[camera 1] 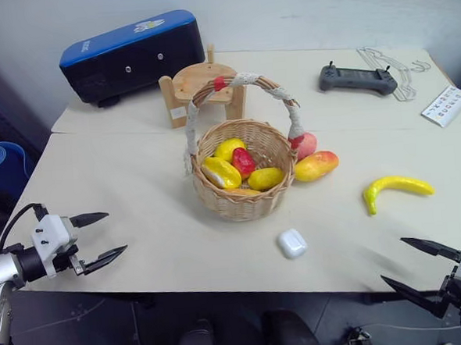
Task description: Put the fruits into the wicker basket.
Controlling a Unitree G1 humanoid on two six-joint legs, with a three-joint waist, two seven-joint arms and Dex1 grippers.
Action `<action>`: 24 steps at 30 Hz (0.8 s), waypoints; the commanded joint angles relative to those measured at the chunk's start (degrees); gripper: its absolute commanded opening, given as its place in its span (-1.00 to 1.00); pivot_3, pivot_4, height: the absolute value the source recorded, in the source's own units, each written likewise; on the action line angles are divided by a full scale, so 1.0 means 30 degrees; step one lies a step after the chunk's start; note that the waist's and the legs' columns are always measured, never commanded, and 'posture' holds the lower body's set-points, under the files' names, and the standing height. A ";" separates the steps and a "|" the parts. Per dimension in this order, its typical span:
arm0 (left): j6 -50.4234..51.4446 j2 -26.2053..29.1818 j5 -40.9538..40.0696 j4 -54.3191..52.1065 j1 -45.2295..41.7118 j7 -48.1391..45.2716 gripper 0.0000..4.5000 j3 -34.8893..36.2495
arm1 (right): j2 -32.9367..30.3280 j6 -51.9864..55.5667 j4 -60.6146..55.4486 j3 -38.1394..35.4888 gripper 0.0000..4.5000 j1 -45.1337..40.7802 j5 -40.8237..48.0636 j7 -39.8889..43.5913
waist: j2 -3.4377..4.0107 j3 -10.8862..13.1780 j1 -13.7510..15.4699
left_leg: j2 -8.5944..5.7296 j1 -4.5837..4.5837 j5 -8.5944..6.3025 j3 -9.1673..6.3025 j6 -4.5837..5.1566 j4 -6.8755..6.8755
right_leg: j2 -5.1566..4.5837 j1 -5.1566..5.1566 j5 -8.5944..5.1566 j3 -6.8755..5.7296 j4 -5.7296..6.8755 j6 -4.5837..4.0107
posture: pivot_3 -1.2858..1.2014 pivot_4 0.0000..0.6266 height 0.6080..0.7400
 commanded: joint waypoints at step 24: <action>0.6751 0.0091 -0.3716 -0.9042 -0.2148 -0.2791 1.00 -0.4700 | 0.0537 1.3584 -1.1143 0.9632 0.99 -0.5645 -0.1082 -0.9404 | 0.0004 -0.0006 -0.0094 | 0.0000 -0.0031 0.0027 -0.0058 -0.0047 0.0054 | 0.0031 -0.0040 0.0004 0.0005 0.0101 0.0007 | 0.03 -0.52 1.00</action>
